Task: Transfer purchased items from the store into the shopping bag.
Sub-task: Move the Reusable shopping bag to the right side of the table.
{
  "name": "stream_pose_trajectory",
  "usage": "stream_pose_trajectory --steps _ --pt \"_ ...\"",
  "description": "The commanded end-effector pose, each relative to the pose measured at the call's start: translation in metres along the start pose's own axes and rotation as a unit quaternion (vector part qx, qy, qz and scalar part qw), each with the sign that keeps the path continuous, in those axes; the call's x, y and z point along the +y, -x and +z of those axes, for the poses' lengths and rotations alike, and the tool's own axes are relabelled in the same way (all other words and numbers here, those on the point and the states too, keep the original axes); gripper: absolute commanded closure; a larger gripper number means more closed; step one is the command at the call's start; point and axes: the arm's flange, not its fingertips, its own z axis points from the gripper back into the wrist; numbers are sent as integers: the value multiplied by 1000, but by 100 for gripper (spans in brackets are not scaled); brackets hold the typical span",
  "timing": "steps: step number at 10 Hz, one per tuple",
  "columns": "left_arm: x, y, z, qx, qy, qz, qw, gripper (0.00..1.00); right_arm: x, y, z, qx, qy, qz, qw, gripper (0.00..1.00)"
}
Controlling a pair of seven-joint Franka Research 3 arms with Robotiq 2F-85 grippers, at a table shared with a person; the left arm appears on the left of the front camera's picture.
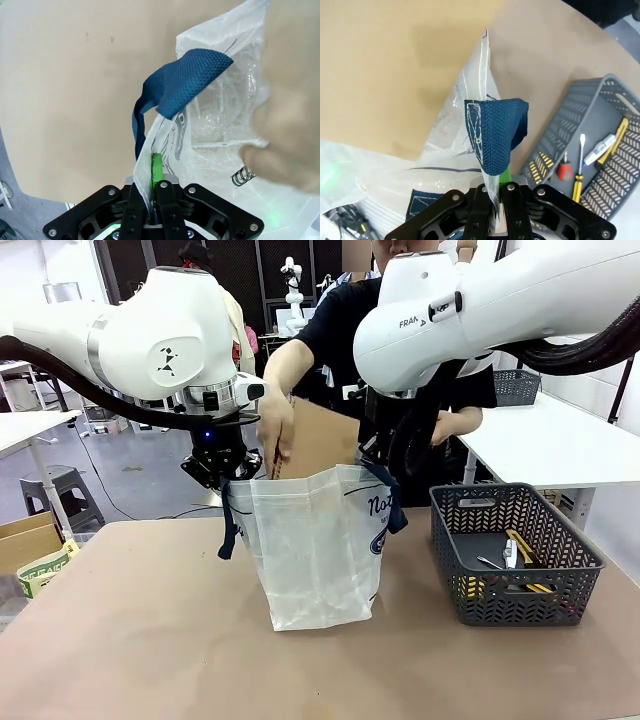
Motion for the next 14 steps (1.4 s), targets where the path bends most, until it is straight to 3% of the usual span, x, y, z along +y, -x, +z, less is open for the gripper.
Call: stream_pose_trajectory --steps 1,14 --pt "0 0 0 -1 0 0 1000 100 1 -2 1 1 -1 2 1000 100" --pt "0 0 0 -1 0 0 1000 100 1 -2 1 1 -1 2 1000 100"
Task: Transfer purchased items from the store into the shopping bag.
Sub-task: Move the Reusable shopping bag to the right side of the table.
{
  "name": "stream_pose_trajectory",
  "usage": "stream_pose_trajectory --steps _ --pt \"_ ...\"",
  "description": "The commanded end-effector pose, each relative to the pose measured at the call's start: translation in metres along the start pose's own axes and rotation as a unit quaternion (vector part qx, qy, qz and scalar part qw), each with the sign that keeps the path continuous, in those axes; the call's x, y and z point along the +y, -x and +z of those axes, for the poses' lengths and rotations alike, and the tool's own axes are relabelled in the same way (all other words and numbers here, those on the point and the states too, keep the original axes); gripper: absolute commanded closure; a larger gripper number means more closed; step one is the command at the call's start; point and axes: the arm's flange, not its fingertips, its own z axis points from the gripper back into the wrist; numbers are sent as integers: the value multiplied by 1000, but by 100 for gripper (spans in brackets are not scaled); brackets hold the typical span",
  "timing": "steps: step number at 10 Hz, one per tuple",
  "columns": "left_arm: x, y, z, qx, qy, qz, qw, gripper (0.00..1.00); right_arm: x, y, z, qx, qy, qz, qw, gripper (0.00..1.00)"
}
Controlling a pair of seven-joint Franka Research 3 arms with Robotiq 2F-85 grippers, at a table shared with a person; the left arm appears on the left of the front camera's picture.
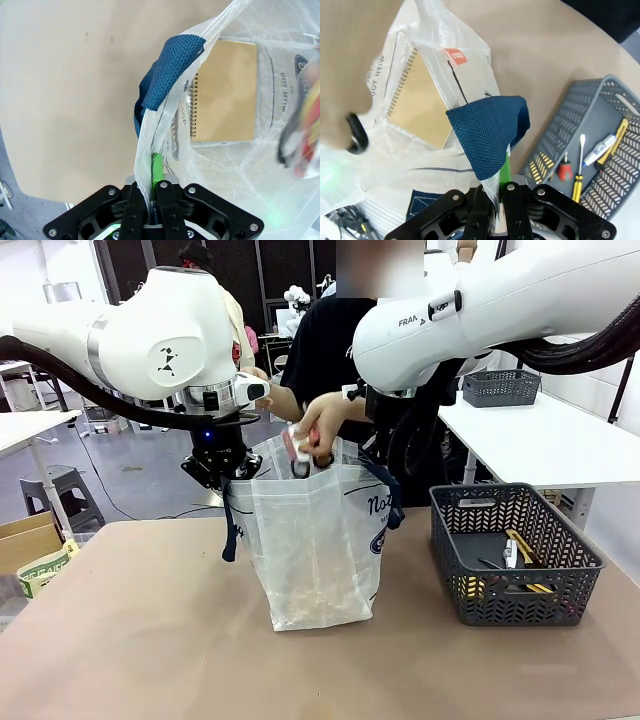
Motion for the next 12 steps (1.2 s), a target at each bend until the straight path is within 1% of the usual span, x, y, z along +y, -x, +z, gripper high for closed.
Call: stream_pose_trajectory --steps 1,12 --pt "1 0 0 -1 0 0 1000 100 0 -1 0 2 -1 1 1000 100" --pt "1 0 0 -1 0 0 1000 100 0 -1 0 2 -1 1 1000 100"
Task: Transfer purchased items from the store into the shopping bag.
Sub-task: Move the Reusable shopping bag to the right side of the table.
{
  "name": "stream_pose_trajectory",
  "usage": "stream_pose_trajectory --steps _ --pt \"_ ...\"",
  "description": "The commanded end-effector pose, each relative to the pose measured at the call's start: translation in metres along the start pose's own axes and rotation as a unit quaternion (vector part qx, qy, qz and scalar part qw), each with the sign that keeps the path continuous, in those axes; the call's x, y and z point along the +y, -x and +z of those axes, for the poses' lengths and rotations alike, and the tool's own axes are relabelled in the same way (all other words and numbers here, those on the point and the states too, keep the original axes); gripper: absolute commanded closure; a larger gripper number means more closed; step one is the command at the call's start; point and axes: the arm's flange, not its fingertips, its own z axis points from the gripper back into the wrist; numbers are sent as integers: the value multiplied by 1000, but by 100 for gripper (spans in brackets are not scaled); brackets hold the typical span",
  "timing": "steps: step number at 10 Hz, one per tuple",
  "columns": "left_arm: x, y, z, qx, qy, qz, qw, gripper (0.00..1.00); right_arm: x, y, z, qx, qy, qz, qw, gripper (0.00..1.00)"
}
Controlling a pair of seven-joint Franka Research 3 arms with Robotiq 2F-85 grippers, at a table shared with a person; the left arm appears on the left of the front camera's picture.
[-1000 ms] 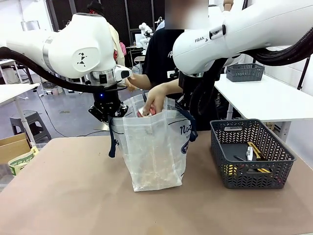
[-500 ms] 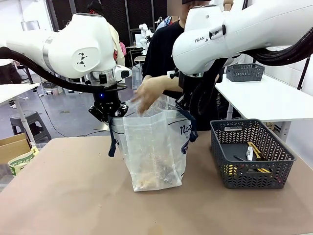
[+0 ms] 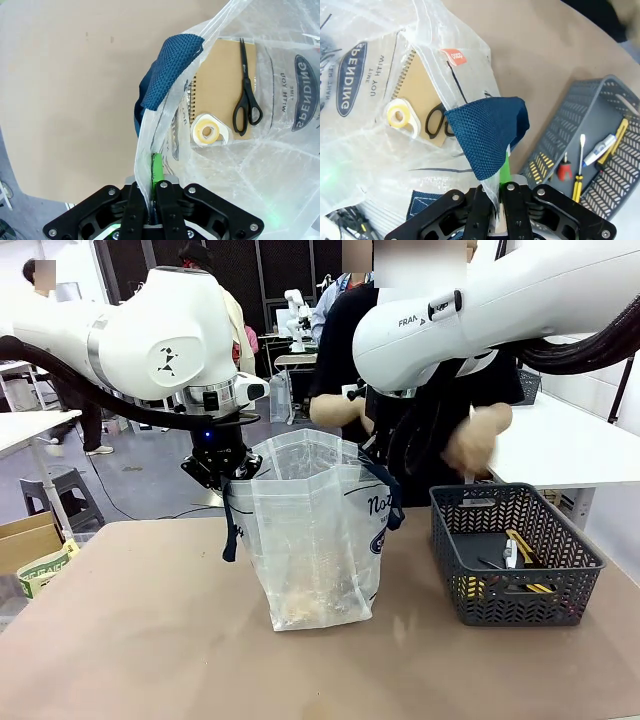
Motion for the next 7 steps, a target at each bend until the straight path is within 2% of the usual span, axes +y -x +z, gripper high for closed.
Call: stream_pose_trajectory --steps 1,7 --pt "1 0 0 -1 0 0 1000 100 0 -1 0 1 -1 1 1000 100" --pt "1 0 0 -1 0 0 1000 100 0 -1 0 1 -1 1 1000 100"
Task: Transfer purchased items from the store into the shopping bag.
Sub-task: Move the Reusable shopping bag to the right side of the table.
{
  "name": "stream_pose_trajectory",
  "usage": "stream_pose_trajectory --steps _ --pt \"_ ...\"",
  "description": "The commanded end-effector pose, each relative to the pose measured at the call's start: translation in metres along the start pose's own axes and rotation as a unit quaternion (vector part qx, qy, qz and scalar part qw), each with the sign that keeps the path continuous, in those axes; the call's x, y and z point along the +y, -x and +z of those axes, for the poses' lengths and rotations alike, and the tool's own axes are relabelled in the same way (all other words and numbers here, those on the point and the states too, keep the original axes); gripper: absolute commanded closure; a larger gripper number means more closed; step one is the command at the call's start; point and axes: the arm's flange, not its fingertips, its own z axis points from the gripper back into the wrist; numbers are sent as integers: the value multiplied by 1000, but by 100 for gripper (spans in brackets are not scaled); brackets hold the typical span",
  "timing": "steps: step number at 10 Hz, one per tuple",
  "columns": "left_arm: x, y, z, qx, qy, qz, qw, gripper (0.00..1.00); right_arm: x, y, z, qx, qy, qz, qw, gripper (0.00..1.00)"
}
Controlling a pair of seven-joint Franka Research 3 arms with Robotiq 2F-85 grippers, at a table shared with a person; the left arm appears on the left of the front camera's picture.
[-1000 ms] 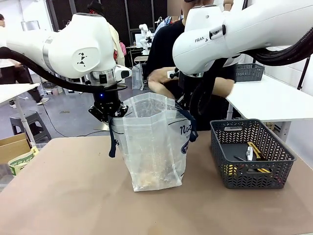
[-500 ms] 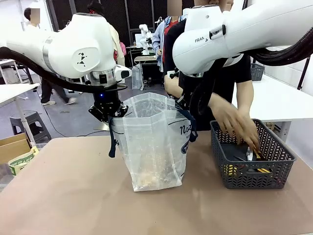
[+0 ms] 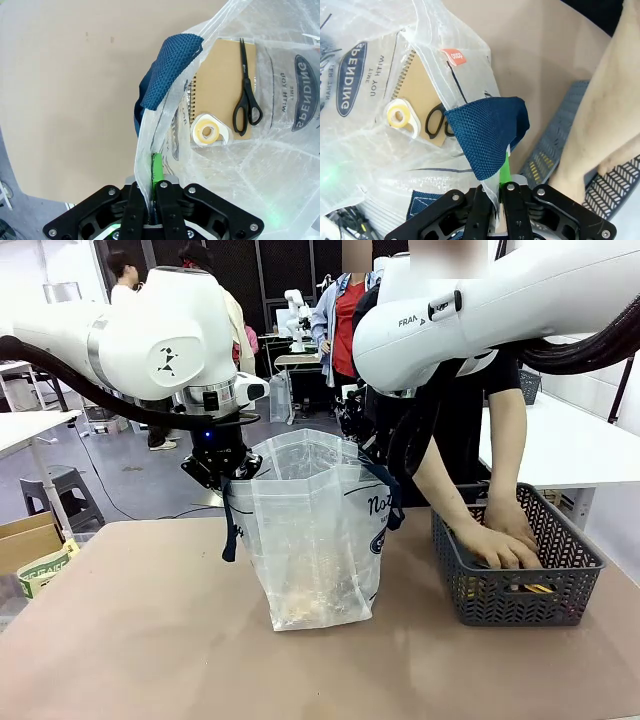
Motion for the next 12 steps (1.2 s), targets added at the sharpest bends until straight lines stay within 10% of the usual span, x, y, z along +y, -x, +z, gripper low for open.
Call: stream_pose_trajectory --steps 1,12 --pt "1 0 0 -1 0 0 1000 100 0 -1 0 1 -1 1 1000 100" --pt "1 0 0 -1 0 0 1000 100 0 -1 0 1 -1 1 1000 100"
